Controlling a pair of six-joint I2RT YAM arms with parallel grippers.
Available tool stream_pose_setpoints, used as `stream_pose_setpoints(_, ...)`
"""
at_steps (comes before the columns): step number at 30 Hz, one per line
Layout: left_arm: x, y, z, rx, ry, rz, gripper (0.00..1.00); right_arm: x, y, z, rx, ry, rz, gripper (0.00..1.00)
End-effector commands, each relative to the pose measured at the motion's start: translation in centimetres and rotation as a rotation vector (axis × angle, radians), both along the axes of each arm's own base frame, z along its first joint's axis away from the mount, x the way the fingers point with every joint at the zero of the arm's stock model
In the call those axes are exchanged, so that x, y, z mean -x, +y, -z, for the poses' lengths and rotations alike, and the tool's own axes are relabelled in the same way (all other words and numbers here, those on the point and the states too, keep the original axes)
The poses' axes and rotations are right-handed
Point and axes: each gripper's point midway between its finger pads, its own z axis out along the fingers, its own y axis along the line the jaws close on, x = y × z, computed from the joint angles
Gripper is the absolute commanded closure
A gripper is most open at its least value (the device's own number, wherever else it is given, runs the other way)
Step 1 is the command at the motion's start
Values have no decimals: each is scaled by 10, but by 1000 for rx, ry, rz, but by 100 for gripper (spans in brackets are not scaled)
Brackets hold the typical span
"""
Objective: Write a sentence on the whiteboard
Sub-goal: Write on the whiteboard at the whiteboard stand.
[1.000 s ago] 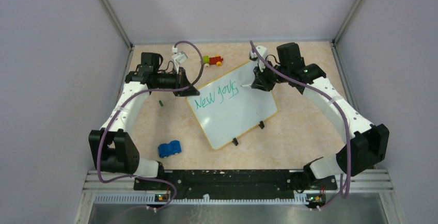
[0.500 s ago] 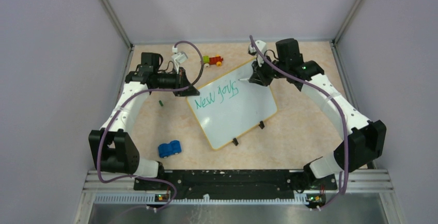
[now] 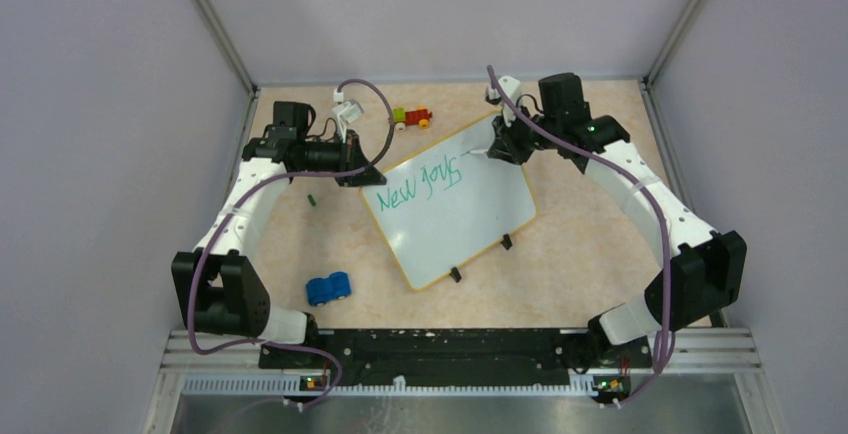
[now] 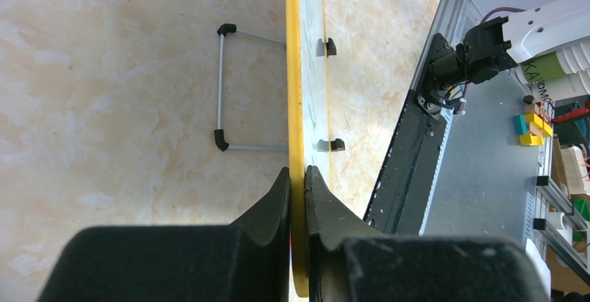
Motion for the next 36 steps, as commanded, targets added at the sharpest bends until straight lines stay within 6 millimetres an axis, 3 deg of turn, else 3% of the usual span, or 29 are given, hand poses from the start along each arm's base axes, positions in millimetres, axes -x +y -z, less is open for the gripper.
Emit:
stream_pose_setpoints(1,0,-4,1,-25,-52,38,100,-28,-25,-16,15,-80,69,100)
stream_pose_setpoints(5,0,-5,1,-21,-49,40,100,-31,-33,-17,20,-83,84,100)
stream_pose_setpoints(18,0,-5,0,-18,-49,41,100,-11,-8,-48,-48,-115,-24,100)
stream_pose_setpoints(28,2,-5,-1,-20,-53,40,100,-28,0,-40,-30,-96,1,100)
stream_pose_setpoints(36,0,-5,1,-19,-50,42,100,-22,-1,-27,-4,-75,-3,100)
